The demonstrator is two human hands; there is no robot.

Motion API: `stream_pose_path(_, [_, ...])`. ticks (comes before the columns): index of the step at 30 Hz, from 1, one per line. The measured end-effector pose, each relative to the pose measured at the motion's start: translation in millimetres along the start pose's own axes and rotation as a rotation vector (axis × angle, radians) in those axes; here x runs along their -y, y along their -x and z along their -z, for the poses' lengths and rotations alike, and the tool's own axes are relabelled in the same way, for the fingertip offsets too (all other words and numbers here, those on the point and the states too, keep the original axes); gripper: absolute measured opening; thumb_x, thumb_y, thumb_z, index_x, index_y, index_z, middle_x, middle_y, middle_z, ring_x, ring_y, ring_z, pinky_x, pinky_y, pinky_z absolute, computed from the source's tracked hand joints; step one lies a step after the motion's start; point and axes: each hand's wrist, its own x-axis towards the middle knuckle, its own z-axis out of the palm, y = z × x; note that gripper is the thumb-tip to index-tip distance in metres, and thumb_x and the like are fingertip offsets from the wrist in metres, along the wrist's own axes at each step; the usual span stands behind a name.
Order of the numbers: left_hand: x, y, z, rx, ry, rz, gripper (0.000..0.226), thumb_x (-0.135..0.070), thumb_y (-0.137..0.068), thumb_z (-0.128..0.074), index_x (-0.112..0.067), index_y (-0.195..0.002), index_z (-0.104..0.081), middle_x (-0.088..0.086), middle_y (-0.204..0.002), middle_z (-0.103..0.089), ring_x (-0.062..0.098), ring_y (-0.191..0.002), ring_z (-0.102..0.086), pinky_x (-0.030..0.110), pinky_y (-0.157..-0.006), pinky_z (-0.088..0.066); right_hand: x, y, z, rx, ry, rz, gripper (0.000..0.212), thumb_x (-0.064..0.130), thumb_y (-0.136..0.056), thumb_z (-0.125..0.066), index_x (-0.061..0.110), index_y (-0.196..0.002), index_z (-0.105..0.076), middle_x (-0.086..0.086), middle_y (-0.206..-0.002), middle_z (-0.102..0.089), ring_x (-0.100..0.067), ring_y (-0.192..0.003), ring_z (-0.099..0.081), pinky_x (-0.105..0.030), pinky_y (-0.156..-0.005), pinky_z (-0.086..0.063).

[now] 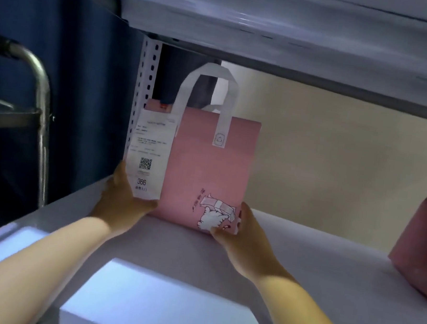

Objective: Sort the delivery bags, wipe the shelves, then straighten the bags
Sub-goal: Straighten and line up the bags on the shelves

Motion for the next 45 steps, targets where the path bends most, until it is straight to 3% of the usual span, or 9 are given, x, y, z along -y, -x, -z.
stream_pose_path(3, [2, 0, -1, -0.001, 0.084, 0.018, 0.092, -0.021, -0.065, -0.079, -0.026, -0.137, -0.023, 0.006, -0.131, -0.043, 0.025, -0.113, -0.05, 0.047, -0.1, -0.041, -1, 2, 0, 0.017, -0.01, -0.002, 0.047, 0.021, -0.074, -0.066, 0.033, -0.116, -0.049, 0.013, -0.11, -0.065, -0.007, -0.103, -0.061, -0.034, -0.095, -0.046])
stream_pose_path(12, [1, 24, 22, -0.15, 0.053, 0.02, 0.083, -0.011, -0.066, -0.08, -0.013, -0.134, -0.032, 0.01, -0.124, -0.052, 0.019, -0.093, -0.048, 0.031, -0.081, -0.039, 16, 29, 2, -0.025, 0.016, -0.118, 0.041, 0.03, -0.077, -0.07, 0.032, -0.111, -0.047, 0.012, -0.108, -0.061, -0.014, -0.099, -0.061, -0.031, -0.086, -0.046])
stream_pose_path(17, [6, 49, 44, -0.059, 0.017, -0.004, 0.078, -0.026, -0.073, -0.075, -0.027, -0.132, -0.024, 0.005, -0.123, -0.051, 0.018, -0.094, -0.053, 0.026, -0.071, -0.044, 23, 54, 2, -0.016, -0.062, -0.07, 0.031, 0.026, -0.079, -0.07, 0.043, -0.093, -0.048, 0.018, -0.106, -0.062, -0.007, -0.093, -0.062, -0.028, -0.078, -0.049])
stream_pose_path(21, [1, 57, 51, -0.032, 0.03, -0.026, 0.071, -0.025, -0.074, -0.074, -0.025, -0.129, -0.029, 0.002, -0.114, -0.059, 0.022, -0.106, -0.055, 0.033, -0.082, -0.042, 28, 61, 2, -0.045, -0.039, -0.066, 0.029, 0.027, -0.079, -0.069, 0.042, -0.091, -0.047, 0.016, -0.104, -0.063, -0.009, -0.093, -0.062, -0.028, -0.071, -0.048])
stream_pose_path(26, [-5, 63, 58, -0.055, 0.005, 0.033, 0.09, -0.029, -0.077, -0.072, -0.018, -0.145, -0.013, 0.009, -0.133, -0.048, 0.027, -0.117, -0.048, 0.035, -0.087, -0.039, 30, 66, 6, -0.081, 0.004, -0.106, 0.037, 0.032, -0.08, -0.069, 0.034, -0.108, -0.046, 0.01, -0.114, -0.058, -0.015, -0.094, -0.061, -0.031, -0.076, -0.05])
stream_pose_path(28, [-12, 70, 58, -0.128, -0.056, 0.011, 0.077, -0.031, -0.078, -0.07, -0.018, -0.139, -0.024, 0.012, -0.131, -0.041, 0.028, -0.117, -0.04, 0.036, -0.083, -0.036, 30, 70, 10, -0.12, 0.034, -0.124, 0.044, 0.034, -0.08, -0.069, 0.027, -0.116, -0.045, 0.007, -0.118, -0.053, -0.017, -0.098, -0.057, -0.032, -0.077, -0.049])
stream_pose_path(31, [-32, 84, 51, -0.199, -0.08, -0.124, 0.038, -0.029, -0.079, -0.066, -0.019, -0.103, -0.038, 0.005, -0.109, -0.036, 0.022, -0.102, -0.03, 0.035, -0.076, -0.032, 28, 81, 24, -0.212, 0.008, -0.085, 0.04, 0.031, -0.081, -0.069, 0.027, -0.114, -0.047, 0.011, -0.117, -0.053, -0.011, -0.106, -0.054, -0.025, -0.081, -0.044])
stream_pose_path(35, [-72, 101, 25, -0.077, -0.056, -0.302, 0.029, -0.033, -0.08, -0.065, -0.025, -0.094, -0.042, 0.0, -0.1, -0.042, 0.02, -0.101, -0.037, 0.034, -0.079, -0.034, 20, 107, 57, -0.334, -0.032, -0.006, 0.017, 0.026, -0.082, -0.067, 0.031, -0.097, -0.058, 0.021, -0.099, -0.062, 0.007, -0.09, -0.057, -0.011, -0.072, -0.042])
stream_pose_path(45, [-150, 160, -105, 0.247, 0.011, -0.467, 0.017, -0.03, -0.078, -0.07, -0.03, -0.088, -0.057, -0.013, -0.084, -0.063, 0.003, -0.079, -0.059, 0.02, -0.067, -0.043, -55, 163, 187, -0.442, 0.189, -0.028, 0.005, 0.026, -0.084, -0.064, 0.029, -0.081, -0.066, 0.016, -0.079, -0.067, 0.003, -0.076, -0.06, -0.008, -0.065, -0.043])
